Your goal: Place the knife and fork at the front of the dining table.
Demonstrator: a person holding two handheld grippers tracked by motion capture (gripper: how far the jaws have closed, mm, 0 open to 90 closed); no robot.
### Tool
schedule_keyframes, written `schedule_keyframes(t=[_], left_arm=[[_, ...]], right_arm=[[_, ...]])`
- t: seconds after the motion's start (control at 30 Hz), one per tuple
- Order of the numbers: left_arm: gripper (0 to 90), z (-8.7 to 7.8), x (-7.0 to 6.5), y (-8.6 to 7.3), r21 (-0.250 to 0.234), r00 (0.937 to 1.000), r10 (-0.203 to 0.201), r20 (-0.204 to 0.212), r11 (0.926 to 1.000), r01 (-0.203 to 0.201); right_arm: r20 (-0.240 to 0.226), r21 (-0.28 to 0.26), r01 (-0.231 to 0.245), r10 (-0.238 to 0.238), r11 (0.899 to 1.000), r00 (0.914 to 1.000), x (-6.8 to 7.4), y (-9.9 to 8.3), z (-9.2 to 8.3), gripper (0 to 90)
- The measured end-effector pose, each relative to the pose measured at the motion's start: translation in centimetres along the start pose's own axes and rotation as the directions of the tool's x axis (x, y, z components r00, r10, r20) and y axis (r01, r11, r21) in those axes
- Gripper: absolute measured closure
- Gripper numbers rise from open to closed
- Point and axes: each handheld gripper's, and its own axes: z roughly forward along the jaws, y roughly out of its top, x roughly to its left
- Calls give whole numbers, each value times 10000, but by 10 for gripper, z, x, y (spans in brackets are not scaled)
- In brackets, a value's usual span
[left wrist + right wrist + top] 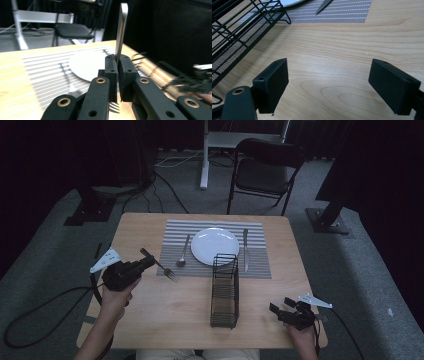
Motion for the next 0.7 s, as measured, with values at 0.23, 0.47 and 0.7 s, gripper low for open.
schedule_keyframes(t=[0.23, 0.47, 0.7], left_arm=[[865, 30, 29, -10, 936, 9976, 137, -680, 9956, -73], [865, 52, 42, -10, 1453, 9911, 467, -1248, 9890, -283], [865, 78, 52, -10, 1985, 9858, 779, -1491, 9790, -473]], right_arm=[[7, 37, 28, -28, 10000, 10000, 0, 0, 1, 157], [13, 53, 17, -17, 10000, 10000, 0, 0, 1, 157], [1, 78, 27, -27, 10000, 10000, 0, 0, 1, 157]])
